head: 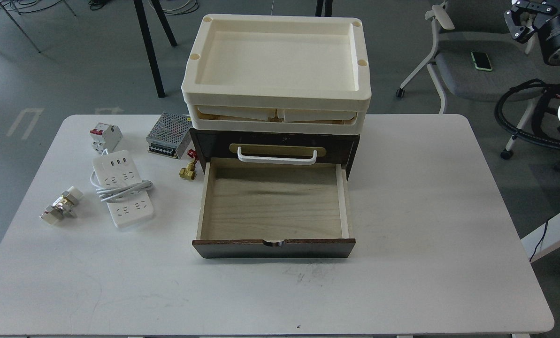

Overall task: Put charging cable into cabinet
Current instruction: 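Move the left arm in toward the white power strip, then grasp the white power strip with its cable using the left gripper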

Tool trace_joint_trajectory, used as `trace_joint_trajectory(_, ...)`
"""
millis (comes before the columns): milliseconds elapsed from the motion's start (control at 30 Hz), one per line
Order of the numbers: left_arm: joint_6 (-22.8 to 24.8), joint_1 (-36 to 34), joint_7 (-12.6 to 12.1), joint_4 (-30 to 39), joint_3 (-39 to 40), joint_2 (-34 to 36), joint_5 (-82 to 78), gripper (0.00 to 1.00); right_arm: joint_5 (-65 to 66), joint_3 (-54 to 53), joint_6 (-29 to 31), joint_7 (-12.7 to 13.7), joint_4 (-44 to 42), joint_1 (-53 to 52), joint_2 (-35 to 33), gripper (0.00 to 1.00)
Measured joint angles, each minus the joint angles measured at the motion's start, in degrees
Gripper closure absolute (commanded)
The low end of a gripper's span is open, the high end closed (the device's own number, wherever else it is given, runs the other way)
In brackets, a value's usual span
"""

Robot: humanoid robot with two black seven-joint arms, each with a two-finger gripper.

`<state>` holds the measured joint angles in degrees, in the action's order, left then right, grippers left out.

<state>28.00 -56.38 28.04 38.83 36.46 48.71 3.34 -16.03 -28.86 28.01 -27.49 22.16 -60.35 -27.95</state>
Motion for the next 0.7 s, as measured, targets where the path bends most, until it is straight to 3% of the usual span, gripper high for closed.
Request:
trace_joint_trajectory(267, 0.04, -2.00, -0.03, 31.15, -1.56, 12.38, -46.56, 0.01, -0.06, -4.40, 0.00, -0.04, 6.76, 2.80, -6.10, 0.00)
trace_joint_trajectory(400, 0.03, -0.78, -0.04, 43.43, -9.58, 20.66, -70.88, 0.01, -0.06, -4.53, 0.00, -0.04, 13.80, 4.75, -9.78, 0.00)
trace_joint_trajectory(533, 0.02, -0.32, -0.03, 45.36, -17.66, 23.93, -95.23, 0.01, -0.05, -4.56, 0.00, -0.04, 18.46, 6.02, -11.18, 0.00)
trace_joint_trajectory(700, -3.13, 0.49, -0.04, 38.45, -21.06, 18.29, -120.18, 0.01, -0.06, -4.60, 0.00, -0.10, 19.37, 6.20, -11.32, 0.00)
